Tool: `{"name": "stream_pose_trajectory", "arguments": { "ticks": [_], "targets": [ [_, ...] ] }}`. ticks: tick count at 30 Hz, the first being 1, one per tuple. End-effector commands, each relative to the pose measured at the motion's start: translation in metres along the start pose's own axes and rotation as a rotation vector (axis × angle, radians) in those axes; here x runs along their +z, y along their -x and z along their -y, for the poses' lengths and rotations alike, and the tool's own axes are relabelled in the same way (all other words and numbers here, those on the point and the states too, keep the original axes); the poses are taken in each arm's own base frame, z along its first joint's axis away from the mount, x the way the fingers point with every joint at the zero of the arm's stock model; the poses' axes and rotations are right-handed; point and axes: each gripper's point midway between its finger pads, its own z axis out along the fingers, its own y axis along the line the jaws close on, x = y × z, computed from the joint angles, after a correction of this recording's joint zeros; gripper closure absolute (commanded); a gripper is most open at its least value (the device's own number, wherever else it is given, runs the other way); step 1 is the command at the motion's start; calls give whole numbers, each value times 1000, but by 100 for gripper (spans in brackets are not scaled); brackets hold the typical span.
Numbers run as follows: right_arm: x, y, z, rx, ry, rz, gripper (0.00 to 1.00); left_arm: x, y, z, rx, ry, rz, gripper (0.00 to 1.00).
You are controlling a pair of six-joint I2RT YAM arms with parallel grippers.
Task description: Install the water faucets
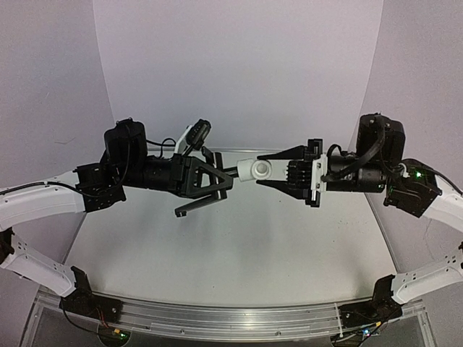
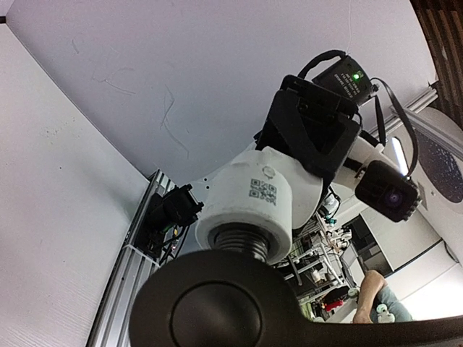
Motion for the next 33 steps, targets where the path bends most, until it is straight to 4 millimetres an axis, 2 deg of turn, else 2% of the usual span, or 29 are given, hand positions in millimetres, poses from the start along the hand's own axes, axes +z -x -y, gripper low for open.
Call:
{"name": "stream_pose_trajectory", "arguments": {
  "ticks": [1, 2, 3, 9, 13, 20, 23, 28, 33],
  "targets": [
    [1, 1, 8, 127, -19, -11, 48, -2, 16, 50, 174, -140, 17, 100],
    [-1, 1, 6, 99, -17, -12, 41, -3, 16, 51, 175, -145, 17, 100],
    [-3, 1, 5, 75, -14, -14, 39, -3, 16, 52, 177, -147, 17, 100],
    [3, -4, 25, 142, -71, -65, 40, 0, 13, 46, 186, -121, -5, 100],
    [3, 0, 37, 208, -99, -61, 40, 2, 10, 38, 183, -89, -26, 100],
    [5, -4, 58, 346, -171, -96, 41, -2, 9, 28, 220, -8, -14, 100],
    [7, -10, 56, 370, -171, -126, 40, -5, 8, 32, 248, -6, -14, 100],
    [11, -35, 43, 308, -163, -232, 42, -8, 8, 38, 254, -11, -14, 100],
    [8, -28, 57, 257, -187, -227, 42, -7, 10, 39, 208, -13, -12, 100]
  ]
}}
